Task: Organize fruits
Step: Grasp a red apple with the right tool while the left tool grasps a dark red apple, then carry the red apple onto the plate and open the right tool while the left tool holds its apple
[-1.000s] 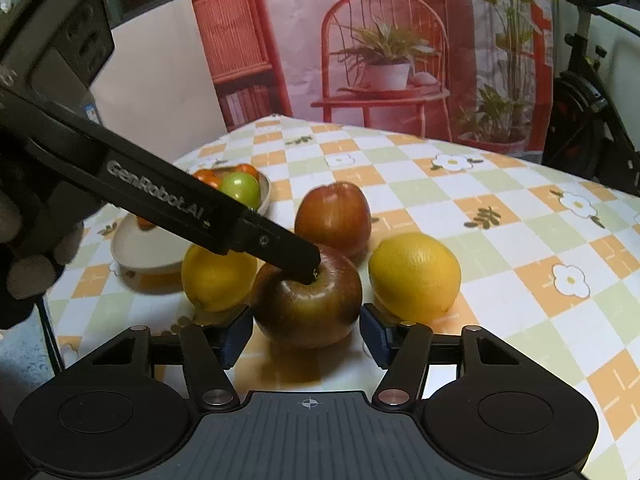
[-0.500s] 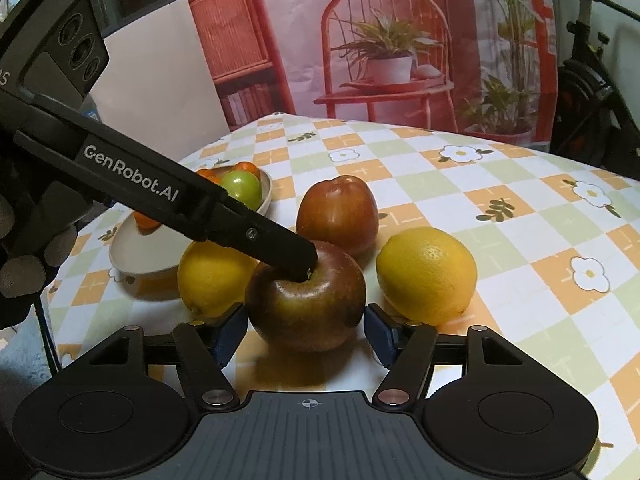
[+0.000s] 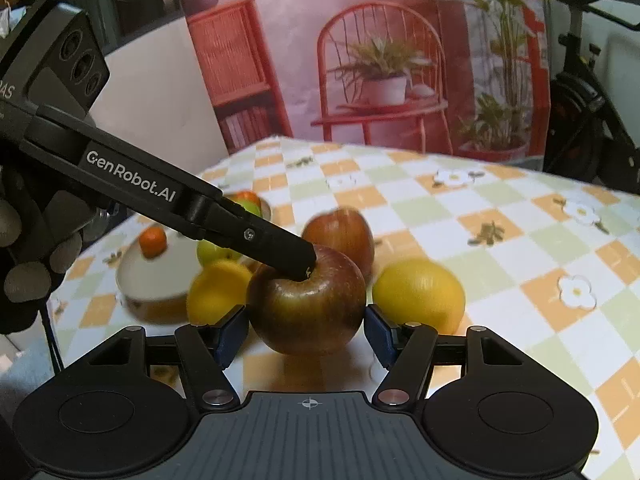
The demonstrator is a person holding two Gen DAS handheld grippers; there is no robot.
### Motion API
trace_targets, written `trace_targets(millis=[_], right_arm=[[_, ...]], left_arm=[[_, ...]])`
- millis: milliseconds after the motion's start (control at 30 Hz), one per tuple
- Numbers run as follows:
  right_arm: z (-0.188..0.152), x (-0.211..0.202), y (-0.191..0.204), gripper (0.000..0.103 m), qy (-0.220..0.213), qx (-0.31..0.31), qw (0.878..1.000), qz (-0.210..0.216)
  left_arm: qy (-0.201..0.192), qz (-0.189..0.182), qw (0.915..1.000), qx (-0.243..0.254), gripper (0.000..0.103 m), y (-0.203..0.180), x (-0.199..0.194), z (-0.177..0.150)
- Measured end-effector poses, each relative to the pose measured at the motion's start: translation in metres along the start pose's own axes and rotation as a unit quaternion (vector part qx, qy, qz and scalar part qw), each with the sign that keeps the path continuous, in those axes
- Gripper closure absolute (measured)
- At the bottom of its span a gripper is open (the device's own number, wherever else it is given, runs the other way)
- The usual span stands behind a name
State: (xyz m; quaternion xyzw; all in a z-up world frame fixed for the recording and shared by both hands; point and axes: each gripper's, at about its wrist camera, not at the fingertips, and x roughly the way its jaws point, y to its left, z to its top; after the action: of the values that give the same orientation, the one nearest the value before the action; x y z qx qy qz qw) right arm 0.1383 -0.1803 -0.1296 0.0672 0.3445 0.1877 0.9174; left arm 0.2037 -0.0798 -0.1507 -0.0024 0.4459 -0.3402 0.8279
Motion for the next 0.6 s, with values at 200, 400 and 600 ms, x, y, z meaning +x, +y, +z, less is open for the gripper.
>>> trace_targets(millis=[200,400,600], right_arm=[[0.021,-0.005,0.01,0.044,-0.015,-0.014,1.0,0.011],[0.052,0.011,0.038,0.044,-0.017,-0.046,0.998,0.039],[0.078,0.046,0.08,0.044,0.0,-0.082,0.994,0.076]], left_arm=[[-0.027,-0.001,0.9996,0.0,0.06,0.003,-0.024,0.006],[-0.056,0.019,0.9981,-0.015,0.06,0.027,-0.06,0.009],[-0.075,0.049,0.9952,-0.041,0.06,0.062,-0.094,0.0]])
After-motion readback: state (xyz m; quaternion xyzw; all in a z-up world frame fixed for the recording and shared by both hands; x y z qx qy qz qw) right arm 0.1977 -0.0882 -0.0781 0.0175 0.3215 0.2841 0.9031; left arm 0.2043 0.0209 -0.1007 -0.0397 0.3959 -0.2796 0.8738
